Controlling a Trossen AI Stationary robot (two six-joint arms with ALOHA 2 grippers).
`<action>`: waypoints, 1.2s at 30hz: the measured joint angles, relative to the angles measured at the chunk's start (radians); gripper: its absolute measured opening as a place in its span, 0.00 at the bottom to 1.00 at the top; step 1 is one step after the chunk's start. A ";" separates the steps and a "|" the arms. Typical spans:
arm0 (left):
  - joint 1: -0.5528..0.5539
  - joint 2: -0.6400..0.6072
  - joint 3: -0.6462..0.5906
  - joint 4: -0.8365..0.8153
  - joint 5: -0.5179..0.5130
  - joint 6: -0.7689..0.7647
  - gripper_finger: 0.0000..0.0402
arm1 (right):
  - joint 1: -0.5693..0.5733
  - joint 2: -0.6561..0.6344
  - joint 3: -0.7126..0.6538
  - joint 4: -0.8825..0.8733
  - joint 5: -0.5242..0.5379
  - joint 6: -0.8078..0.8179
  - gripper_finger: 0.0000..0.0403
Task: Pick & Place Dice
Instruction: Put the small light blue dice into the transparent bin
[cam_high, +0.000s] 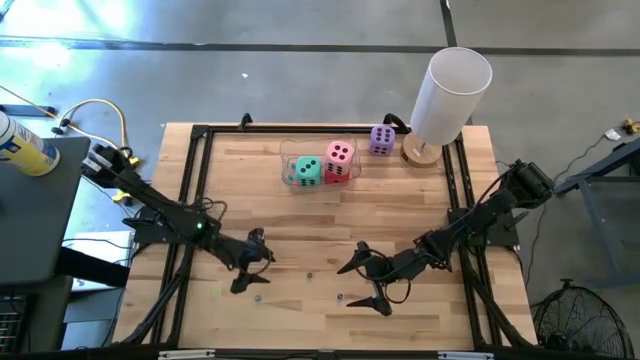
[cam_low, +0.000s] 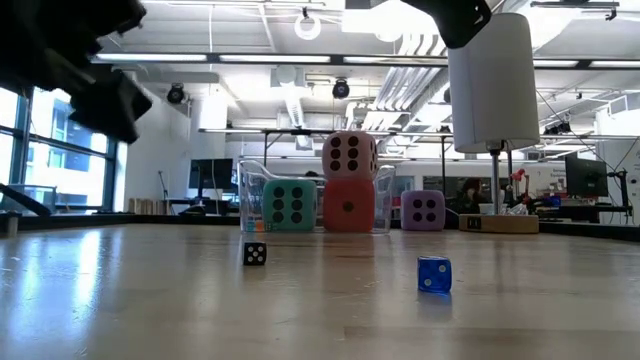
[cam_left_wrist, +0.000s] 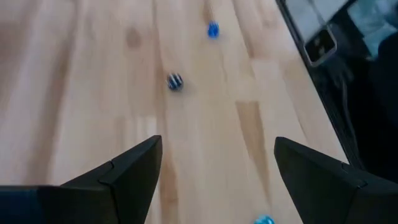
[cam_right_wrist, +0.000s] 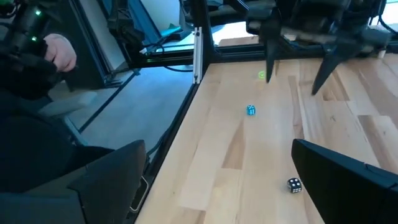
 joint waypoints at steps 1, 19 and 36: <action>-0.010 0.019 0.000 0.002 0.000 -0.022 0.75 | 0.000 0.000 0.000 0.000 -0.002 -0.008 0.98; -0.061 0.141 0.000 0.051 -0.225 -0.082 0.75 | 0.001 0.000 0.000 0.001 -0.061 -0.223 0.98; 0.035 0.139 0.000 0.254 -0.296 0.068 0.75 | 0.018 0.000 0.000 -0.049 0.127 -0.171 0.98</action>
